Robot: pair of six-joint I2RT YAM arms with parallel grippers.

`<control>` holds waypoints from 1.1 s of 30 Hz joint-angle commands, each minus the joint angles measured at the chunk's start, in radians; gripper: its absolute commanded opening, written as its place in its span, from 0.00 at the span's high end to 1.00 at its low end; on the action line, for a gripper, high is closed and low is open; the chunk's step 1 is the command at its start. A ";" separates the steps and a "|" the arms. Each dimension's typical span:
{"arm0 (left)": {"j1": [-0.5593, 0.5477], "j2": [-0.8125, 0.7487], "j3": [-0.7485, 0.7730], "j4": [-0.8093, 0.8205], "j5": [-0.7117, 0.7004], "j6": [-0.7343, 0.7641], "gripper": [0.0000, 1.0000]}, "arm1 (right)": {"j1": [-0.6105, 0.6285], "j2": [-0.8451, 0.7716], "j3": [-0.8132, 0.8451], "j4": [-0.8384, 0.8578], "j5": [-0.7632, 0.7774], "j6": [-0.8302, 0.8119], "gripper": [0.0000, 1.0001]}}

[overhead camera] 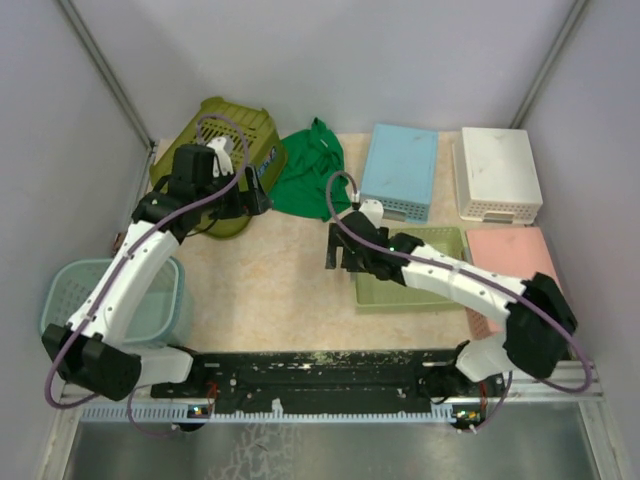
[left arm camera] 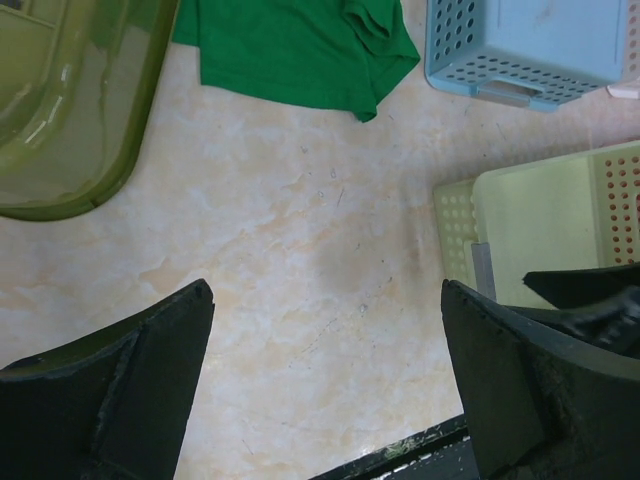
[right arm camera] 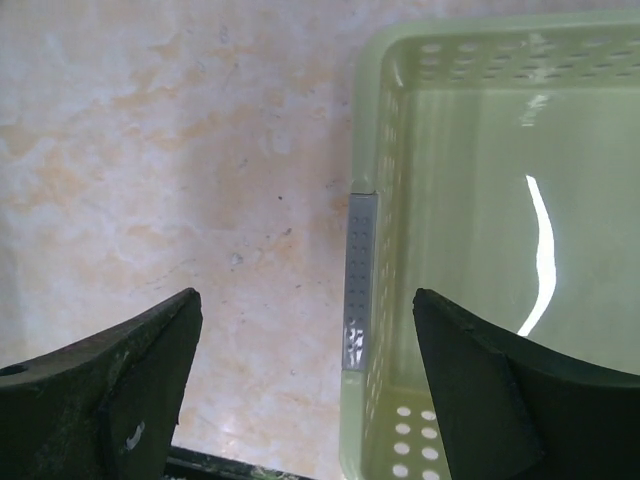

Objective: Turn the large container upside down

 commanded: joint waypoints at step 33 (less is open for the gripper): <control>0.246 -0.112 0.341 -0.035 -0.013 -0.012 0.00 | -0.021 0.032 0.183 0.891 -0.803 0.527 1.00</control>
